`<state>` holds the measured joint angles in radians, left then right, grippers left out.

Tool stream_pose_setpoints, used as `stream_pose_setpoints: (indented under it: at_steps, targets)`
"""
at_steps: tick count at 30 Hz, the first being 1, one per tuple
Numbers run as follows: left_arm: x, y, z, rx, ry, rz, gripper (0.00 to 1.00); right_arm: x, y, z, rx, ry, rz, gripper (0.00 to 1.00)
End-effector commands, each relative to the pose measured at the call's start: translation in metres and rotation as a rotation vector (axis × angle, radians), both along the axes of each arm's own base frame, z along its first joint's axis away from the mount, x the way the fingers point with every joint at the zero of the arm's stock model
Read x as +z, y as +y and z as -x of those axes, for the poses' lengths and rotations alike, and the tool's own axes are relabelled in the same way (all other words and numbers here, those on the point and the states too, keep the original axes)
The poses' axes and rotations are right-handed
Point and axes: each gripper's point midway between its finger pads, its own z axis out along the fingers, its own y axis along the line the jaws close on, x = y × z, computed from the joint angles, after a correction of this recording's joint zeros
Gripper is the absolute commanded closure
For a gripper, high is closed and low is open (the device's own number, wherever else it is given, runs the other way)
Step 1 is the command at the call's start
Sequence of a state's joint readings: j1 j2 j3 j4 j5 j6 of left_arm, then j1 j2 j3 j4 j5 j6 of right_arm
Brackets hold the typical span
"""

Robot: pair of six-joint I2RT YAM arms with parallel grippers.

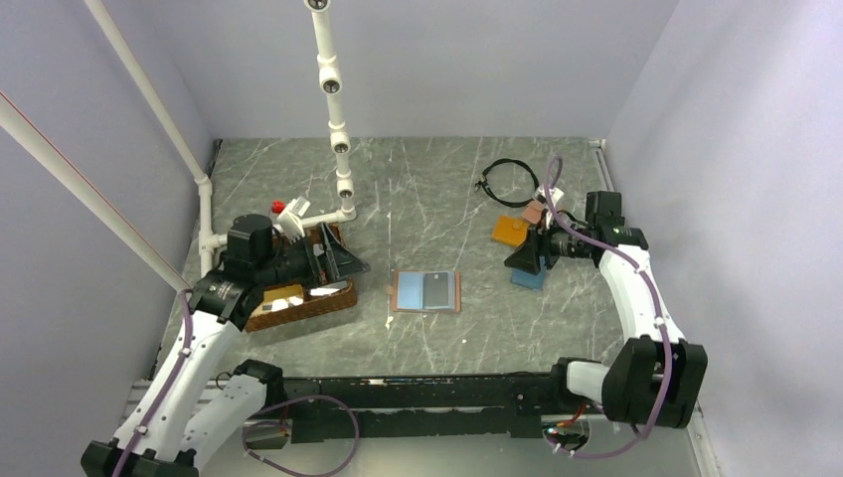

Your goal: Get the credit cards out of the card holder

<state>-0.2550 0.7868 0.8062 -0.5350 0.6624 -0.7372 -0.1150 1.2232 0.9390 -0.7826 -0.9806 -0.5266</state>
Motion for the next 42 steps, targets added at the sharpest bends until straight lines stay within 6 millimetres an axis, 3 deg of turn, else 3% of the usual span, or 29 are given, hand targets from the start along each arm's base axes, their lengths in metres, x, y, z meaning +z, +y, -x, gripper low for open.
stream_pose_setpoints:
  at_steps: [1, 9, 14, 20, 31, 37, 42]
  targets:
    - [0.007, -0.01, -0.006, 0.004, -0.02, -0.02, 0.01, 0.023, 0.009, 0.004, 0.019, -0.132, -0.073, 0.42]
    - [-0.012, -0.054, -0.009, -0.124, -0.058, -0.134, 0.01, 0.02, 0.006, 0.006, 0.04, -0.148, -0.083, 0.42]
    - [-0.037, -0.068, -0.02, -0.146, -0.068, -0.193, 0.01, 0.016, 0.009, 0.004, 0.113, -0.195, -0.096, 0.42]
    - [-0.032, -0.083, -0.045, -0.158, -0.122, -0.203, 0.0, 0.004, 0.01, 0.02, 0.213, -0.245, -0.076, 0.42]
    - [-0.025, -0.082, -0.07, -0.035, -0.21, -0.177, 0.01, 0.001, 0.008, 0.02, 0.232, -0.244, -0.076, 0.41]
    - [-0.04, -0.068, -0.065, 0.037, -0.127, -0.183, 0.0, -0.003, 0.006, 0.021, 0.22, -0.246, -0.053, 0.41]
    - [-0.037, -0.075, -0.056, -0.012, -0.115, -0.109, 0.0, -0.007, 0.005, 0.022, 0.205, -0.254, -0.044, 0.41]
